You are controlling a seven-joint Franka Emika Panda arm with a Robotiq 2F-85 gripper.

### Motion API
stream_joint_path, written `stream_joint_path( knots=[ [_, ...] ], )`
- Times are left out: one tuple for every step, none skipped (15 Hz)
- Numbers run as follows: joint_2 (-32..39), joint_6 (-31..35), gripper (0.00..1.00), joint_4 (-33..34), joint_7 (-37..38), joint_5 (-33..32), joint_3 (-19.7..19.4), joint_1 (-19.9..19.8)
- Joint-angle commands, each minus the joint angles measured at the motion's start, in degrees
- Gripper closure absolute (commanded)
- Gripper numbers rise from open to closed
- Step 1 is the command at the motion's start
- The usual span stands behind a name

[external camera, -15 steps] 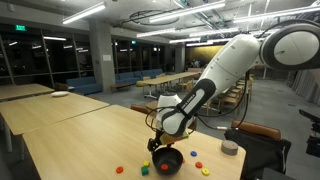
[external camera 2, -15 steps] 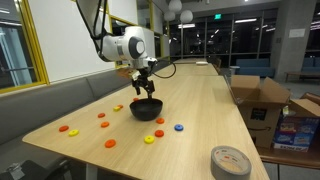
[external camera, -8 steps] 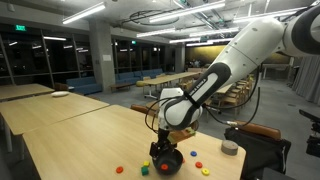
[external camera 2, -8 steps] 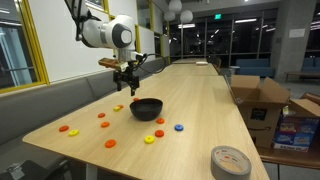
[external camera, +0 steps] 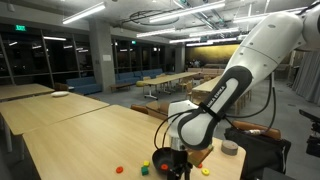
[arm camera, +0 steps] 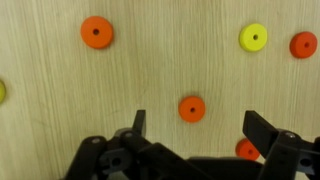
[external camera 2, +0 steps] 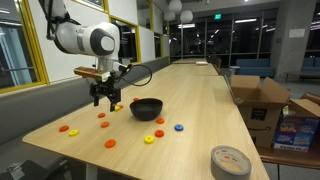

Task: Put the orange objects around the table in the black bowl

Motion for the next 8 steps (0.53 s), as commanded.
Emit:
stream_joint_path(
  knots=[
    [-0.33,4.11,0.0,-3.89,3.1,-1.77,0.76,2.64],
    [0.51,5.74,0.0,-4.23,4.91,-2.89,0.56,3.74],
    [0.97,6.65,0.0,-4.55,6.11,-3.71,0.45,4.52],
    [1.56,7.84,0.0,-4.72,7.67,-4.41,0.29,5.32],
    [2.17,8.79,0.0,-4.73,9.25,-4.99,0.16,6.12],
    [2.66,10.24,0.0,-4.91,11.38,-5.97,-0.23,7.09],
    [3.35,11.76,0.0,-4.9,13.67,-7.31,-0.84,8.22],
    [3.99,13.53,0.0,-4.91,16.43,-9.26,-1.95,9.61]
  ],
)
